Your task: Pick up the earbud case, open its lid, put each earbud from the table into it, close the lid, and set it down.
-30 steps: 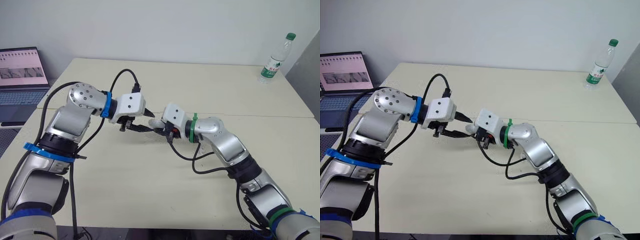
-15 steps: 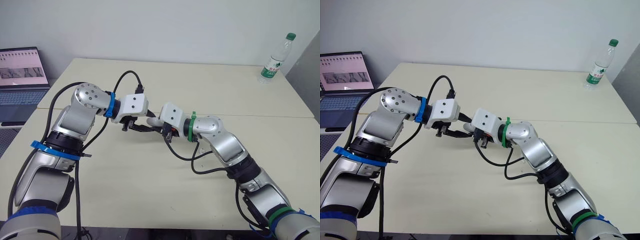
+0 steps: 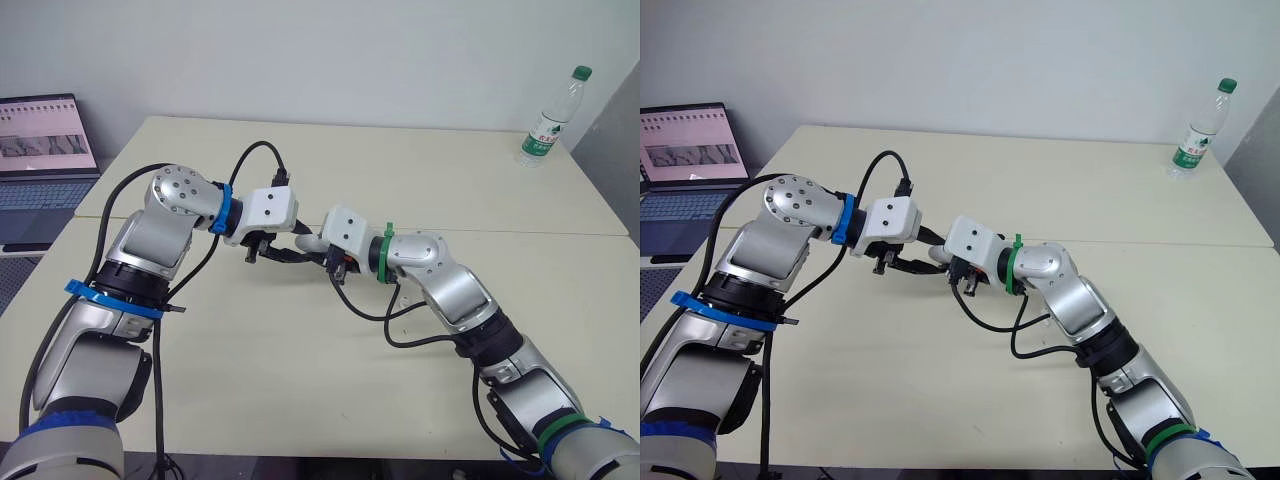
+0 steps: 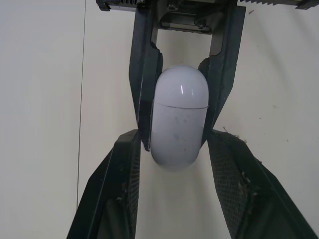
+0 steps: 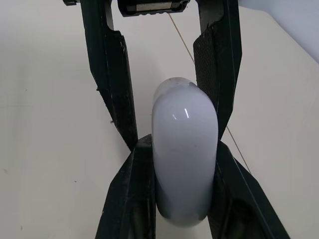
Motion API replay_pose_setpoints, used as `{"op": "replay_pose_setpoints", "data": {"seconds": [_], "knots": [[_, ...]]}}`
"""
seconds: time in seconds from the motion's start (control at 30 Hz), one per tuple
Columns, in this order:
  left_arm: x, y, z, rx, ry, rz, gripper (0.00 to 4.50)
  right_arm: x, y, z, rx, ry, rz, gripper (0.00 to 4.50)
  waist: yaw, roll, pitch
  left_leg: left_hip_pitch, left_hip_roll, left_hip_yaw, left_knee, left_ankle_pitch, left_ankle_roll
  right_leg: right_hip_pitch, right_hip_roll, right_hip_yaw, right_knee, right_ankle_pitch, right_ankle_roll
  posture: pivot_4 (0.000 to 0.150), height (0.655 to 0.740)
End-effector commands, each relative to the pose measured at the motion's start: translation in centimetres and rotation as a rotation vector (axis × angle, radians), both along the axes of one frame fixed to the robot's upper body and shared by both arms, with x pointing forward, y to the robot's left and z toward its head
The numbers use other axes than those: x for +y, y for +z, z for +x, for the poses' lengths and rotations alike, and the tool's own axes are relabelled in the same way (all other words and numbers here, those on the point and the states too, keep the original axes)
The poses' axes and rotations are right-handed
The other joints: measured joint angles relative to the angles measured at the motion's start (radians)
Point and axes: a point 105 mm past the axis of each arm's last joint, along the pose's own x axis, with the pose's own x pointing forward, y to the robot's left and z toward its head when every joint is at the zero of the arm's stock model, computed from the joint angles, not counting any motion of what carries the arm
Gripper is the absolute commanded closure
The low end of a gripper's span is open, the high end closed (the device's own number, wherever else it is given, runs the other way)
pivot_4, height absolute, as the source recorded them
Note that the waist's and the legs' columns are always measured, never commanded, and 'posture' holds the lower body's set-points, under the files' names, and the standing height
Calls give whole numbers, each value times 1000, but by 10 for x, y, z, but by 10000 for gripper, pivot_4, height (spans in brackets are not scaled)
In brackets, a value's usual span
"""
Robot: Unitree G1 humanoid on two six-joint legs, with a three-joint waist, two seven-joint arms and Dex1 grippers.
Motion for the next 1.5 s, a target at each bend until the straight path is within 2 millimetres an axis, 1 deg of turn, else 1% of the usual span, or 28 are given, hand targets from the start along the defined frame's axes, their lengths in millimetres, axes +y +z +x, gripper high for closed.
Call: {"op": "replay_pose_setpoints", "data": {"seconds": [0.03,0.23,0.43,0.47,0.53,0.57,0.6,0.87,1.13,1.3,1.5], "knots": [[-4,24,2,-70,-2,-45,28000,5,5,-5,-24,30,6,36388,0,0,0,0,0,0,0,0,0,0,0,0,0,0,0,1500,7400],[-4,23,2,-67,-4,-44,28000,6,4,-5,-22,30,7,36388,0,0,0,0,0,0,0,0,0,0,0,0,0,0,0,1500,7400],[-2,27,3,-72,0,-51,28000,5,3,-5,-20,27,6,36388,0,0,0,0,0,0,0,0,0,0,0,0,0,0,0,1500,7400],[-2,27,2,-69,-1,-51,22400,5,3,-4,-19,26,6,36388,0,0,0,0,0,0,0,0,0,0,0,0,0,0,0,1500,7400],[-1,27,2,-68,0,-47,18337,5,4,-4,-19,25,8,36388,0,0,0,0,0,0,0,0,0,0,0,0,1,0,0,1500,7400],[0,27,2,-70,3,-46,14765,5,4,-4,-19,25,8,36388,0,0,0,0,0,0,0,0,0,0,0,0,1,0,0,1500,7400],[0,27,2,-70,4,-45,12184,5,4,-4,-19,25,8,36388,0,0,0,0,0,0,0,0,0,0,0,0,1,0,0,1500,7400],[1,33,6,-84,14,-42,12184,3,1,-3,-15,23,4,36388,0,0,0,0,0,0,1,0,0,0,0,0,1,0,0,1500,7400],[-1,43,9,-99,18,-51,12184,1,-3,-1,-7,13,-1,36388,0,0,0,0,0,0,1,0,0,0,0,0,1,0,0,1500,7400],[-3,45,10,-104,12,-55,12184,-1,-5,0,-4,7,-3,36388,0,0,0,0,0,0,1,0,0,0,0,0,1,0,0,1500,7400],[-4,45,9,-101,7,-53,12184,-6,-14,3,6,-9,-21,36388,0,0,0,0,0,0,1,0,0,0,0,0,1,0,0,1500,7400]]}}
